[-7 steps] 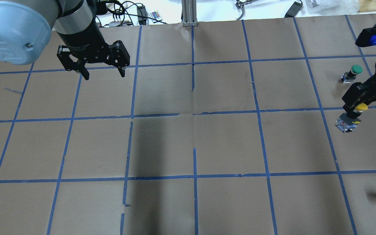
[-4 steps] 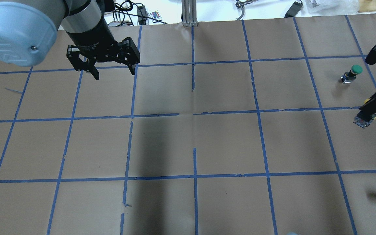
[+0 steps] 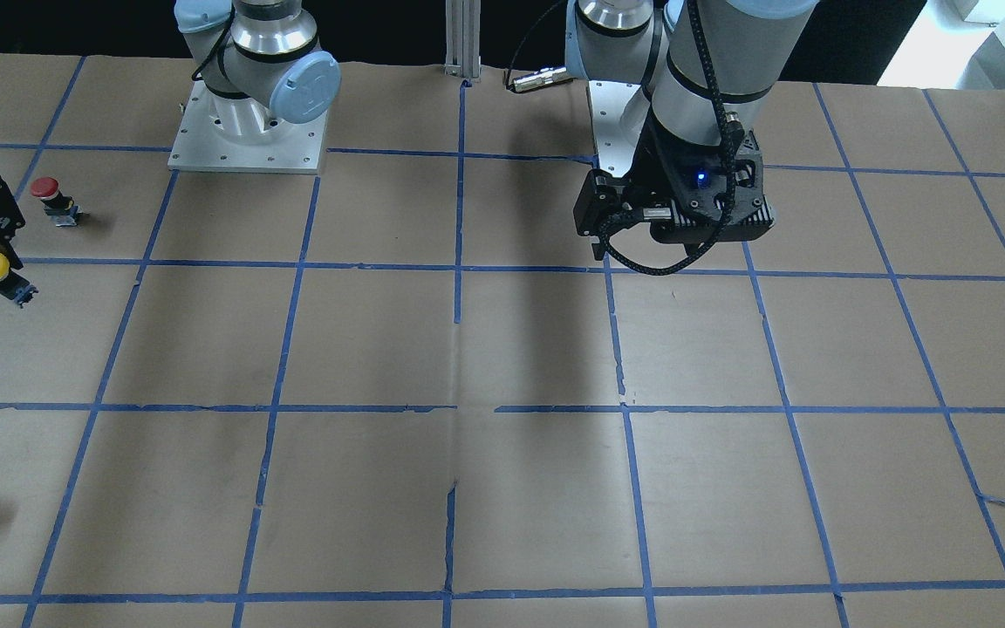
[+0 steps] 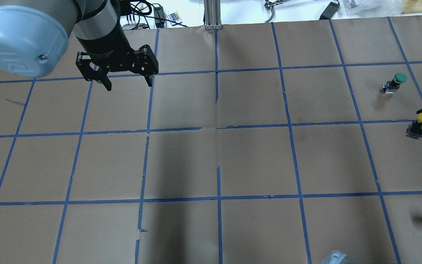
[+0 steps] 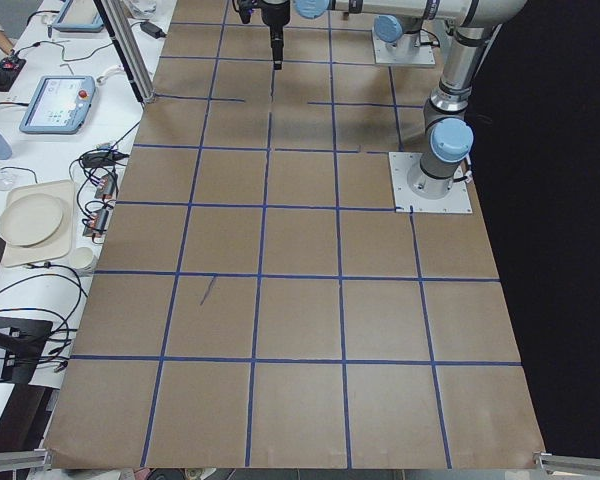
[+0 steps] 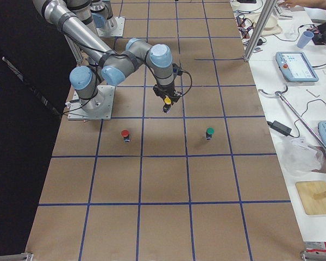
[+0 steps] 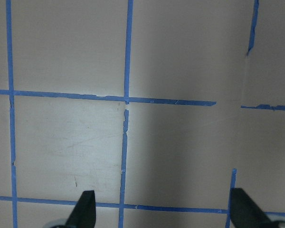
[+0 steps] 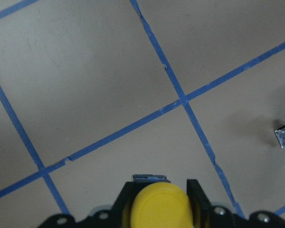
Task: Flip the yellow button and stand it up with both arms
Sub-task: 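Lower the button upright onto the table with the right gripper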
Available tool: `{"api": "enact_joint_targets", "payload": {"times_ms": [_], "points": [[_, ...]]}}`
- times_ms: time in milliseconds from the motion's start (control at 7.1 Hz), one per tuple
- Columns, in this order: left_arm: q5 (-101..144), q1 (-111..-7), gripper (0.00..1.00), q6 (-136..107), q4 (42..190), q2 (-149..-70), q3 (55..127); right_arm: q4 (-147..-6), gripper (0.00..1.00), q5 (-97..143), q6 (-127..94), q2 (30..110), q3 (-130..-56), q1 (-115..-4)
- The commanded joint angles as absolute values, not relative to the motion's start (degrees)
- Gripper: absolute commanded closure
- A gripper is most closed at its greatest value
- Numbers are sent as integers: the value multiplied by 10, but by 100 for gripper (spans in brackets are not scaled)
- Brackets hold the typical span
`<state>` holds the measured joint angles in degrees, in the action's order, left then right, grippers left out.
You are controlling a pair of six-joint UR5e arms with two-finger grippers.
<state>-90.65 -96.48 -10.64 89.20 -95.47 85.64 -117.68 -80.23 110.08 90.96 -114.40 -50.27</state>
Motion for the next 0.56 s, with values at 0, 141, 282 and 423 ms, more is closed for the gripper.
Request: {"api": "enact_joint_targets", "payload": {"times_ms": [0, 141, 282, 423], "points": [[-908, -964, 0, -106, 891, -955, 858, -1222, 92, -741, 1261, 848, -1145, -449], [-907, -964, 0, -106, 890, -957, 860, -1220, 92, -734, 1316, 834, -1143, -440], [-907, -964, 0, -106, 883, -958, 860, -1219, 92, -734, 1324, 831, -1145, -440], [-905, -964, 0, -106, 869, -959, 861, -1223, 92, -733, 1372, 818, -1143, -439]]}}
